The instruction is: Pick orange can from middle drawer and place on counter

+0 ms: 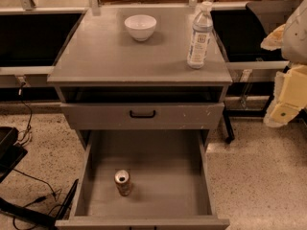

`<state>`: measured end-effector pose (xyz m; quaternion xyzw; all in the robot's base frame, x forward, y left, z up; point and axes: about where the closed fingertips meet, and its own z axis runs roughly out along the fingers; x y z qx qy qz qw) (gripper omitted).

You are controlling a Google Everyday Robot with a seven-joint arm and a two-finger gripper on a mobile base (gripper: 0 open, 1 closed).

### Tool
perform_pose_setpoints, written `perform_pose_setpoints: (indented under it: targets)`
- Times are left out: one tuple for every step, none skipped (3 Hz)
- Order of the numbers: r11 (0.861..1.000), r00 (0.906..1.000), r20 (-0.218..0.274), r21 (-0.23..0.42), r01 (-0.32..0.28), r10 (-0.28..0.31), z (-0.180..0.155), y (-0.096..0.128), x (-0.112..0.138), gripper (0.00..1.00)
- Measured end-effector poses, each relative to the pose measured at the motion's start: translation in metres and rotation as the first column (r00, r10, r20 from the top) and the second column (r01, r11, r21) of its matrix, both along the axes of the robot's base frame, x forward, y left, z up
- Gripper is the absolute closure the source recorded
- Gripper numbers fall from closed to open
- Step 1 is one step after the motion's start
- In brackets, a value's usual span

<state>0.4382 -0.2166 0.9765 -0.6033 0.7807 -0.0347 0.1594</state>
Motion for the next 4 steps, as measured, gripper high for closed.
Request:
perform_pose_setpoints:
  targets:
    - [1.000, 1.0000, 0.000, 0.000, 0.000, 0.000, 0.000, 0.000, 0.000, 0.00]
    - [0.999, 0.9999, 0.010, 0.042, -0.007, 0.007, -0.011, 0.007, 0.004, 0.00]
    - [0.982, 0.9993, 0.009, 0.184, -0.037, 0.037, -0.057, 0.020, 0.017, 0.00]
    - [0.920, 0.9948, 0.039, 0.379, -0.102, 0.094, -0.117, 0.048, 0.025, 0.00]
